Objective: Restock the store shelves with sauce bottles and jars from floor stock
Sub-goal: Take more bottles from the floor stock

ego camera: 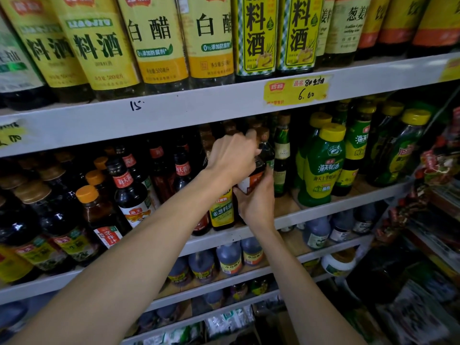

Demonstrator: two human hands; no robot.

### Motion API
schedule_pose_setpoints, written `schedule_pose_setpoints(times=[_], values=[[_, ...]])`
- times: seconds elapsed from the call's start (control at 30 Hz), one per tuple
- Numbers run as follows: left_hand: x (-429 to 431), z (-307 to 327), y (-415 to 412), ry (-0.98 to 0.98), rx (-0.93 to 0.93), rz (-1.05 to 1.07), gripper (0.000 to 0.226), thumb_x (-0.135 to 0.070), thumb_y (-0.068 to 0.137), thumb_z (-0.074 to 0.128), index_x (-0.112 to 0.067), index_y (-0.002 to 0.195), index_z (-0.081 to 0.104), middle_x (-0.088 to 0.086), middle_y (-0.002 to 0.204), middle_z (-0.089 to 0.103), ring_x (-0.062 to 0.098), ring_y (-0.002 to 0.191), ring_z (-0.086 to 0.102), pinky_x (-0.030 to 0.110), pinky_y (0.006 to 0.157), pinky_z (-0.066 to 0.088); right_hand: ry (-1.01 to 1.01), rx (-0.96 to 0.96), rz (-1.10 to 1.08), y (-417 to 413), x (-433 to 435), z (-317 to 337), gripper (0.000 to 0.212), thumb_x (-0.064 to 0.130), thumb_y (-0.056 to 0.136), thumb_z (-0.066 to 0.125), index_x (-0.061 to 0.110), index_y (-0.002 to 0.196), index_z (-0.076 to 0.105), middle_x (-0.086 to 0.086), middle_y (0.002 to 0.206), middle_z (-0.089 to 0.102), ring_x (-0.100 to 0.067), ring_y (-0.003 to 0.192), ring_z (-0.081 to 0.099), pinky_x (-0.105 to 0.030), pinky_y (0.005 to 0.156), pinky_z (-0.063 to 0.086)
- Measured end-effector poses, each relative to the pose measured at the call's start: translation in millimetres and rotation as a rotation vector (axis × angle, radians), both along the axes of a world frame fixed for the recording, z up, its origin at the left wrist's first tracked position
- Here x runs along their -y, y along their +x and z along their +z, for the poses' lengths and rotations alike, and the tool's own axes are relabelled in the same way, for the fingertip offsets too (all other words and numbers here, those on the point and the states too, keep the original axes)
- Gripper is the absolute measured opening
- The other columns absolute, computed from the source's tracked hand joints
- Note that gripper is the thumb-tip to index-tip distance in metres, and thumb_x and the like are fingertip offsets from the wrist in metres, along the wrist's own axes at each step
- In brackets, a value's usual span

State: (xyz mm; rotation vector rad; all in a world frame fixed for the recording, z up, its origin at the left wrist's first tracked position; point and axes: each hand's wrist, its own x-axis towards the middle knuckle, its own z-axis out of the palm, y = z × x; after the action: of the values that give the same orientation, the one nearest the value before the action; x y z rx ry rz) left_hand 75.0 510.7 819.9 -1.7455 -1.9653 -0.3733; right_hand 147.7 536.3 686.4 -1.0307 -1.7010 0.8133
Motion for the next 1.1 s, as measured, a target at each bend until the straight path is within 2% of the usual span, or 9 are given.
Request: schedule_pose_setpoints(times=[0.1, 0.23, 0.4, 0.57, 0.73, 0.87, 1.0, 1.03, 1.1], values=[[-2, -5, -1, -0.034, -0.038, 0.0, 0.031, -0.029, 0.095, 0.055, -0.008, 0.118, 0.052, 0.015, 0.089, 0.066, 0.039, 0.076, 0.065, 0.033, 0.053, 0.03, 0.0, 0.081, 0.02, 0, 4, -2, 0.092, 0.011, 0.077, 0.079, 0.007, 0.148, 0.021, -0.014, 0.14, 0.044, -0.031, 0.131, 0.044, -0.047, 0.106, 0.043], [-4, -5, -6, -0.058, -0.07, 0.001, 0.032, -0.028, 0.097, 0.053, -0.007, 0.12, 0.051, 0.013, 0.085, 0.065, 0.036, 0.073, 0.065, 0.033, 0.051, 0.032, 0.021, 0.179, 0.012, 2, 6, 1, 0.092, 0.015, 0.079, 0.079, 0.007, 0.148, 0.02, -0.014, 0.139, 0.043, -0.032, 0.129, 0.045, -0.044, 0.104, 0.045], [-2, 3, -9, -0.102, -0.114, 0.024, 0.034, -0.03, 0.097, 0.053, -0.007, 0.122, 0.05, 0.013, 0.093, 0.066, 0.035, 0.088, 0.064, 0.033, 0.058, 0.034, 0.072, 0.376, 0.013, 12, 5, -1, 0.087, 0.024, 0.082, 0.076, 0.007, 0.147, 0.021, -0.017, 0.134, 0.05, -0.039, 0.114, 0.057, -0.043, 0.085, 0.05], [1, 15, -15, -0.18, -0.082, 0.054, 0.029, -0.031, 0.094, 0.058, -0.011, 0.115, 0.054, 0.012, 0.101, 0.065, 0.032, 0.104, 0.058, 0.04, 0.079, 0.04, 0.086, 0.371, 0.017, 13, 1, 0, 0.066, 0.022, 0.081, 0.078, 0.007, 0.131, 0.037, -0.014, 0.12, 0.06, -0.036, 0.106, 0.061, -0.04, 0.079, 0.05], [5, 16, -12, -0.209, -0.049, 0.066, 0.03, -0.032, 0.093, 0.059, -0.013, 0.116, 0.055, 0.011, 0.105, 0.064, 0.031, 0.107, 0.057, 0.039, 0.077, 0.041, 0.089, 0.348, 0.033, 16, 0, -3, 0.068, 0.023, 0.082, 0.077, 0.011, 0.135, 0.037, -0.013, 0.122, 0.061, -0.036, 0.108, 0.061, -0.042, 0.082, 0.05], [17, 10, -2, -0.106, -0.208, 0.14, 0.039, -0.028, 0.087, 0.06, -0.013, 0.123, 0.057, 0.011, 0.119, 0.058, 0.033, 0.117, 0.049, 0.046, 0.094, 0.038, 0.071, 0.317, 0.044, 23, 4, -8, 0.065, 0.019, 0.085, 0.075, 0.007, 0.137, 0.039, -0.016, 0.127, 0.057, -0.036, 0.109, 0.059, -0.043, 0.083, 0.05], [51, -46, 32, 0.054, -0.231, -0.152, 0.042, -0.022, 0.079, 0.057, -0.004, 0.116, 0.064, 0.018, 0.125, 0.057, 0.038, 0.124, 0.044, 0.054, 0.11, 0.027, 0.005, 0.22, -0.097, 48, 27, -40, 0.041, 0.013, 0.087, 0.069, 0.004, 0.123, 0.052, -0.015, 0.115, 0.061, -0.034, 0.1, 0.061, -0.038, 0.076, 0.049], [61, -69, 43, 0.031, -0.202, -0.252, 0.036, -0.021, 0.08, 0.054, -0.003, 0.109, 0.066, 0.019, 0.121, 0.059, 0.038, 0.122, 0.045, 0.053, 0.108, 0.029, -0.025, 0.189, -0.156, 60, 35, -55, 0.032, 0.011, 0.087, 0.068, 0.004, 0.117, 0.056, -0.014, 0.11, 0.062, -0.033, 0.097, 0.062, -0.037, 0.075, 0.049], [79, -116, 63, -0.051, -0.115, -0.371, 0.021, -0.016, 0.082, 0.05, -0.005, 0.09, 0.067, 0.018, 0.101, 0.063, 0.037, 0.105, 0.054, 0.049, 0.093, 0.04, -0.081, 0.12, -0.299, 89, 56, -91, 0.021, 0.004, 0.085, 0.067, 0.003, 0.105, 0.061, -0.014, 0.101, 0.064, -0.034, 0.091, 0.063, -0.036, 0.074, 0.049]])
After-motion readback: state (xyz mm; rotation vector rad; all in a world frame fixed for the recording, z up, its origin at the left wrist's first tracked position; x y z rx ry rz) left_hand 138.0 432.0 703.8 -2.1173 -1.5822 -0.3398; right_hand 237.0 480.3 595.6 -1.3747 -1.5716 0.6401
